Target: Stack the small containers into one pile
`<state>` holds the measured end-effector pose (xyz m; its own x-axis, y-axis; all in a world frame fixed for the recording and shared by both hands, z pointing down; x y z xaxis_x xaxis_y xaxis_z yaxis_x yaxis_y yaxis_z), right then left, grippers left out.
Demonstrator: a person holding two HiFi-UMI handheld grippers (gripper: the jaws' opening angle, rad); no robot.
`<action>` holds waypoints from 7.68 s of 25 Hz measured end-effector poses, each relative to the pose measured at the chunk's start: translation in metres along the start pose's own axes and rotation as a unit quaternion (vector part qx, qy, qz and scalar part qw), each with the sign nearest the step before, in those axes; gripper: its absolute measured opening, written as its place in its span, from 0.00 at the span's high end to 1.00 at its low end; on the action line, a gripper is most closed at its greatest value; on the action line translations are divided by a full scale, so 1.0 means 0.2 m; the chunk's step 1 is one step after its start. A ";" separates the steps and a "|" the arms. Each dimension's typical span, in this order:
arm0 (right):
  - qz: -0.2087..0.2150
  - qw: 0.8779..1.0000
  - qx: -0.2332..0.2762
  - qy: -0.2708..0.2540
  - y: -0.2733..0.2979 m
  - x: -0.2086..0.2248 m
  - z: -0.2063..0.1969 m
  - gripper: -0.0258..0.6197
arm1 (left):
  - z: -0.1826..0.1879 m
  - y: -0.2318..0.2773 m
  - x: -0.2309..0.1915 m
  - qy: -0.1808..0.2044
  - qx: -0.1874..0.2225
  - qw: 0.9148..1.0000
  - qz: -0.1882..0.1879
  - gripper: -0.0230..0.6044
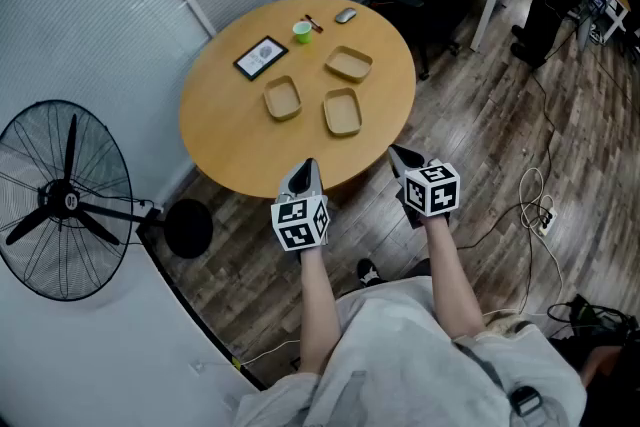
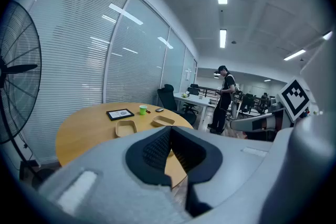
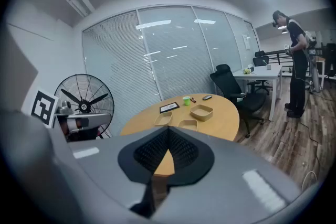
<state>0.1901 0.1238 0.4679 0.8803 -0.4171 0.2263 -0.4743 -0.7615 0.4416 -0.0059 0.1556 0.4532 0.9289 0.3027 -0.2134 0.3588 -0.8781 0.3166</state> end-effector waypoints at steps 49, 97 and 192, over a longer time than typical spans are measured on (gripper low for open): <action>0.021 0.998 -0.048 0.037 0.92 0.08 0.21 0.96 | 0.25 0.51 -0.70 -0.020 0.006 1.000 0.019 0.95; -0.041 0.964 -0.251 0.079 1.55 0.45 -0.34 0.92 | -0.61 1.52 -0.60 -0.127 -0.288 0.947 -0.059 0.88; -0.015 0.922 -0.281 -0.264 2.29 0.47 -0.04 0.91 | -0.44 1.31 -1.28 -0.188 -0.266 0.945 -0.005 0.82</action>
<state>0.0563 -0.2604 0.6992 0.6937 -0.6966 -0.1831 -0.2372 -0.4610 0.8551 -0.1408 -0.1194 0.6725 0.8628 0.0686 -0.5009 0.4558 -0.5344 0.7118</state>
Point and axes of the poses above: the fingertips, and each gripper's own axes: y forward along the fingers, x to its right, z out of its top, the point moved 2 cm from there along -y, backward along the fingers, and after that the axes turned 7 degrees about -z, right-handed, at the moved point
